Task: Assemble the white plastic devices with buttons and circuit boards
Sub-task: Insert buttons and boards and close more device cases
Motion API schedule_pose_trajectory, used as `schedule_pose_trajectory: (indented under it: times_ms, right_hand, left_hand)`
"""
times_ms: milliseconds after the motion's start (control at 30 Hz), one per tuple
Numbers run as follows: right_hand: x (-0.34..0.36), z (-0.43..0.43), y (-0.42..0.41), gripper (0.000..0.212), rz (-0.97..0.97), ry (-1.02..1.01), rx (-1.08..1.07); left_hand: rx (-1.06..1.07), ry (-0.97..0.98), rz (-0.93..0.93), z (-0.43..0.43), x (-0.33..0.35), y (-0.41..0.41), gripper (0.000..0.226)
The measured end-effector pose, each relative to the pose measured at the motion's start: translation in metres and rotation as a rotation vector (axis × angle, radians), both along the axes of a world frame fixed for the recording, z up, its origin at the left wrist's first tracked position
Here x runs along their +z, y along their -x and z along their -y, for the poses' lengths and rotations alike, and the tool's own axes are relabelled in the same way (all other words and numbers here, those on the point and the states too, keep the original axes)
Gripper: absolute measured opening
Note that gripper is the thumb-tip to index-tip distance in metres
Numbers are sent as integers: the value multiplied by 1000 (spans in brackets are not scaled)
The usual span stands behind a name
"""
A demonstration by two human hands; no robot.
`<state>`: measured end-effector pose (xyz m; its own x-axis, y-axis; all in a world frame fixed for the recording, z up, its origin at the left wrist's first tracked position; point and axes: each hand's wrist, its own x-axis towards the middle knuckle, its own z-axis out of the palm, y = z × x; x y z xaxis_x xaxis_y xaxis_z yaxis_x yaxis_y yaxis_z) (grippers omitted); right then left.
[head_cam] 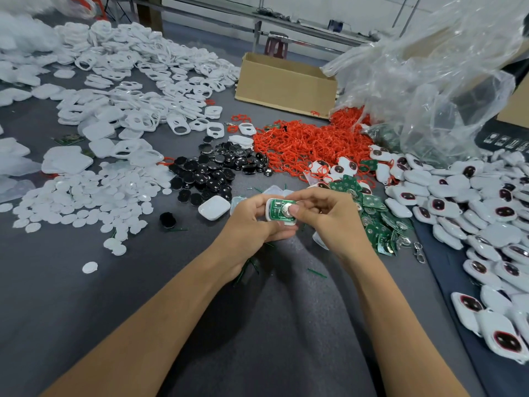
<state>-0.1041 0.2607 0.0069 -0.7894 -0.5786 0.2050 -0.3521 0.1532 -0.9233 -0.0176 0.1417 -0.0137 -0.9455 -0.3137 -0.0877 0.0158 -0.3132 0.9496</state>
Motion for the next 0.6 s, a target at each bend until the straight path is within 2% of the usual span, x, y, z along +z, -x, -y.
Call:
schedule_pose_trajectory:
  times_ms: [200, 400, 600]
  right_hand:
    - [-4, 2, -2, 19, -206, -135, -68]
    - [-6, 5, -6, 16, -435, -205, -138]
    - [-8, 4, -5, 17, -577, -227, -137]
  left_hand:
    - [7, 8, 14, 0, -1, 2, 39]
    - [26, -55, 32, 1, -2, 5, 29]
    - [22, -107, 21, 2, -1, 5, 32]
